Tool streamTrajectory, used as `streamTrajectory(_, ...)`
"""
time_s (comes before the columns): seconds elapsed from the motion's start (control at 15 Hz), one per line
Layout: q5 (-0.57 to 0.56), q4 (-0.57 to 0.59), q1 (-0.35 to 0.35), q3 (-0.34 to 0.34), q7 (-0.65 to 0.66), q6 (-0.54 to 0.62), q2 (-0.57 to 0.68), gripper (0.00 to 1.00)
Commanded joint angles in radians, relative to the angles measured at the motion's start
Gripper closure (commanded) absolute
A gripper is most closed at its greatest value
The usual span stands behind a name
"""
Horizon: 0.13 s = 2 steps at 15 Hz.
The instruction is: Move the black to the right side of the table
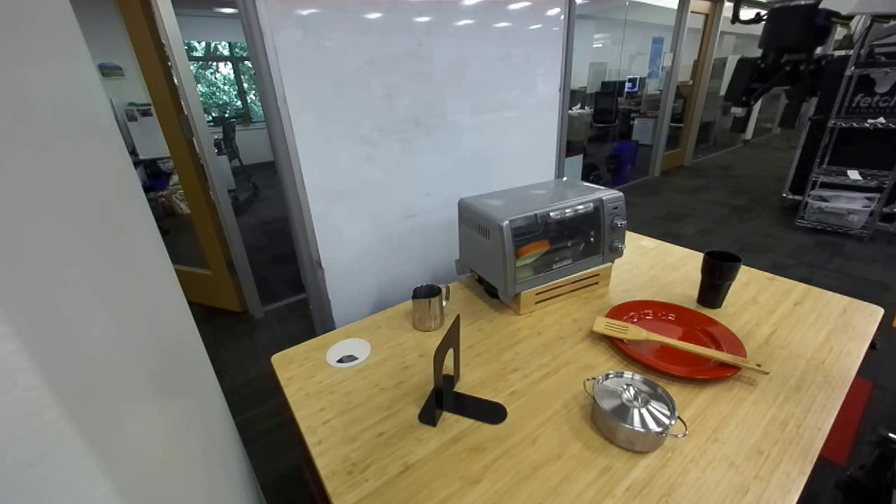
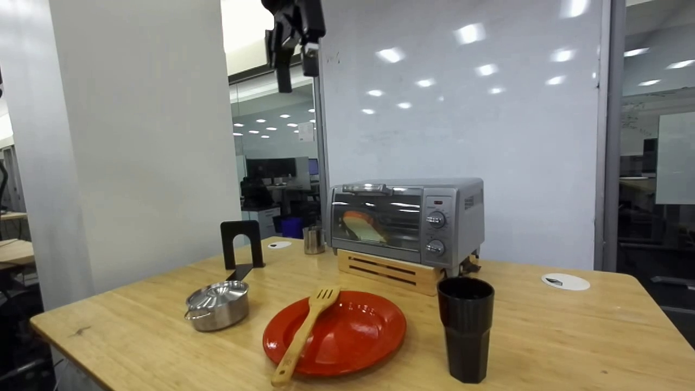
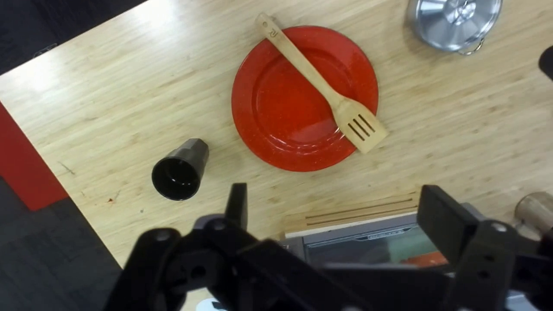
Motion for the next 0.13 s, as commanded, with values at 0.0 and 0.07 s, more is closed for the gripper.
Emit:
streamTrajectory(0.0,0.001,0.001,0.005,0.01,0.007,-0.004,-0.003,0.0)
streamTrajectory(0.07,0.001,0.001,0.006,0.011,0.01,-0.004,-0.003,0.0)
